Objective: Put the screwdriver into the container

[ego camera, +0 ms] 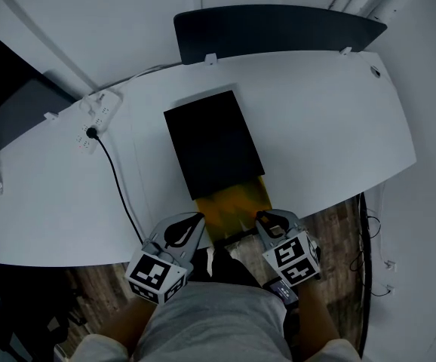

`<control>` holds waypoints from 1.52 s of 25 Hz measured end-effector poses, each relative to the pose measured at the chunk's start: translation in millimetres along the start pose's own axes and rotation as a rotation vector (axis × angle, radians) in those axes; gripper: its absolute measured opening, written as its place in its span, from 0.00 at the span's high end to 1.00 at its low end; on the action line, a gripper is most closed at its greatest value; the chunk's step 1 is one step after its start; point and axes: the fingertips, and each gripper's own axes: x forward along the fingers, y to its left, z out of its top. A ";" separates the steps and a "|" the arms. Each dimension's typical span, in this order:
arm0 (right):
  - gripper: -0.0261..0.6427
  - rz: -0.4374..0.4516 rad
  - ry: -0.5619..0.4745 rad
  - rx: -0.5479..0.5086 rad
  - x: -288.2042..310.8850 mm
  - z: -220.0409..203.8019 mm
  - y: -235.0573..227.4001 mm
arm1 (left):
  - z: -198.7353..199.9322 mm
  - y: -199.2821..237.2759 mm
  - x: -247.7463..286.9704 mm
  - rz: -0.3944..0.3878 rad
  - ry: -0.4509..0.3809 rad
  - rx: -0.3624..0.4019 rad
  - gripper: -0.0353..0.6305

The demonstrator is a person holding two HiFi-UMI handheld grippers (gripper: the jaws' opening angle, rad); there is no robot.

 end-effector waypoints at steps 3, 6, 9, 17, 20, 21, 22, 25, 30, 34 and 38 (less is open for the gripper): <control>0.84 0.001 0.043 -0.046 8.2 -5.1 4.7 | -7.7 3.6 -0.2 0.003 0.009 -0.013 0.94; 0.84 -0.010 0.070 -0.076 16.4 -8.9 6.2 | -12.5 7.7 0.0 0.007 0.014 -0.022 0.94; 0.84 -0.014 0.069 -0.081 21.6 -6.3 7.0 | -15.1 11.8 -0.1 0.012 0.017 -0.031 0.94; 0.84 0.012 0.090 -0.148 44.1 11.1 13.6 | -21.7 20.8 -0.9 0.022 0.028 -0.053 0.94; 0.85 0.020 0.134 -0.228 56.2 9.4 20.0 | -25.1 25.1 -0.8 0.027 0.032 -0.062 0.94; 0.85 0.022 0.147 -0.248 59.8 7.7 21.6 | -25.9 26.2 -0.9 0.029 0.033 -0.064 0.94; 0.85 0.023 0.158 -0.262 62.9 6.0 22.7 | -26.3 27.4 -1.2 0.031 0.033 -0.067 0.94; 0.86 0.028 0.180 -0.281 69.7 2.2 24.1 | -27.3 31.0 -2.8 0.036 0.034 -0.073 0.94; 0.86 0.035 0.215 -0.305 79.5 -7.1 26.7 | -31.8 35.0 -4.5 0.040 0.043 -0.082 0.94; 0.94 0.033 0.225 -0.323 85.0 -10.9 28.9 | -33.9 37.2 -4.4 0.039 0.047 -0.088 0.94; 0.94 0.050 0.216 -0.295 85.5 -10.7 30.5 | -32.8 38.5 -3.8 0.039 0.046 -0.093 0.94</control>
